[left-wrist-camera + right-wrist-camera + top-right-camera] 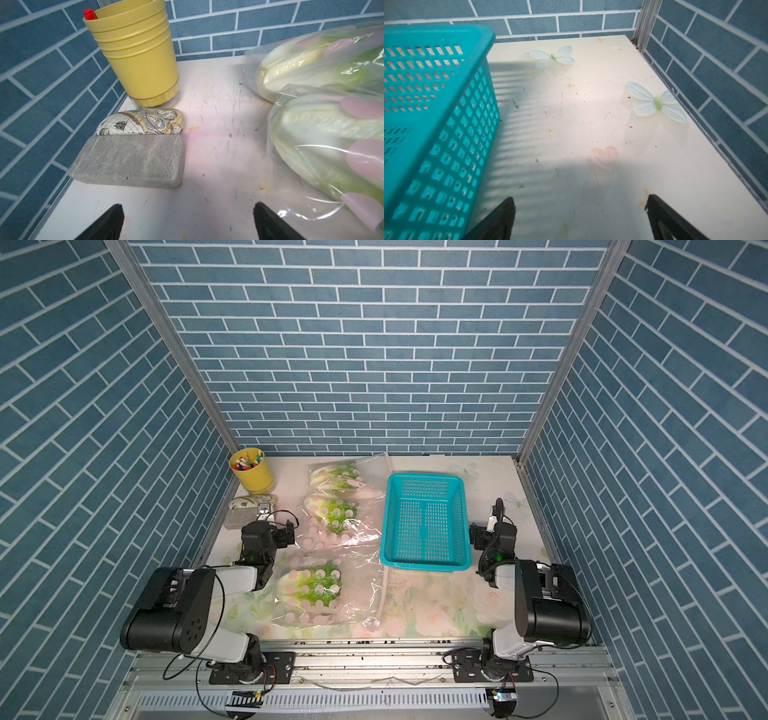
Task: Open the zip-top bag and take out the chinese cabbages
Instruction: Adjust the zipper food storage bag at the center of the board.
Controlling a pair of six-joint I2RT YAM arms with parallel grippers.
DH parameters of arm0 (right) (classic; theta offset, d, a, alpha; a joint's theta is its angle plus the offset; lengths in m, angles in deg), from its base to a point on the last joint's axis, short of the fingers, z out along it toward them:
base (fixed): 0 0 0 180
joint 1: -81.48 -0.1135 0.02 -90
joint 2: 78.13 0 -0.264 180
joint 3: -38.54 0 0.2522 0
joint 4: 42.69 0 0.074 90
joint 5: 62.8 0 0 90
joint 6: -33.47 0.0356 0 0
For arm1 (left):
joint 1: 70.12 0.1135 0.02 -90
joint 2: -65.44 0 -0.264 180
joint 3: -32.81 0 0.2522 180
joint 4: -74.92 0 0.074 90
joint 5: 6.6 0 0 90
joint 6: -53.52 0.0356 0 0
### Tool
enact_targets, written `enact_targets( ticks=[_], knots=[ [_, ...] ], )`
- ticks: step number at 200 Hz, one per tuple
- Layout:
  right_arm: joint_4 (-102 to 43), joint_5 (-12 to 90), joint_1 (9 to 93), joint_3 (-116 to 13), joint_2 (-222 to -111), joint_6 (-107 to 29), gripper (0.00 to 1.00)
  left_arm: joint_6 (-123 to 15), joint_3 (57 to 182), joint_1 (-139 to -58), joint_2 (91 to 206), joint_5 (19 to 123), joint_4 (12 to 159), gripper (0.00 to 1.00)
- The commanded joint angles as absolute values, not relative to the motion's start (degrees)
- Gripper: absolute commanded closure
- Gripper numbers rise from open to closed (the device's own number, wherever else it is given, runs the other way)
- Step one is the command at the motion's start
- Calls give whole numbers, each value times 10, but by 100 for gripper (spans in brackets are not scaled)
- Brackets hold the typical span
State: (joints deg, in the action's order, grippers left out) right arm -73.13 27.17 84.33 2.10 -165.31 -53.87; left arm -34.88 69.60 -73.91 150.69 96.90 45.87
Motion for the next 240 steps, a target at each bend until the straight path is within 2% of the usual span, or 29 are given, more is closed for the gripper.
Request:
enact_targets(
  ticks=[1, 227, 240],
  knots=[
    [-752, 274, 839, 14, -1658, -546, 1, -344, 705, -742, 1513, 974, 452, 0],
    [-753, 278, 846, 13, -1654, -538, 1, -342, 702, -743, 1512, 977, 448, 0],
    [-655, 241, 840, -16, -1603, -531, 1, -344, 705, -739, 1512, 968, 452, 0]
  ],
)
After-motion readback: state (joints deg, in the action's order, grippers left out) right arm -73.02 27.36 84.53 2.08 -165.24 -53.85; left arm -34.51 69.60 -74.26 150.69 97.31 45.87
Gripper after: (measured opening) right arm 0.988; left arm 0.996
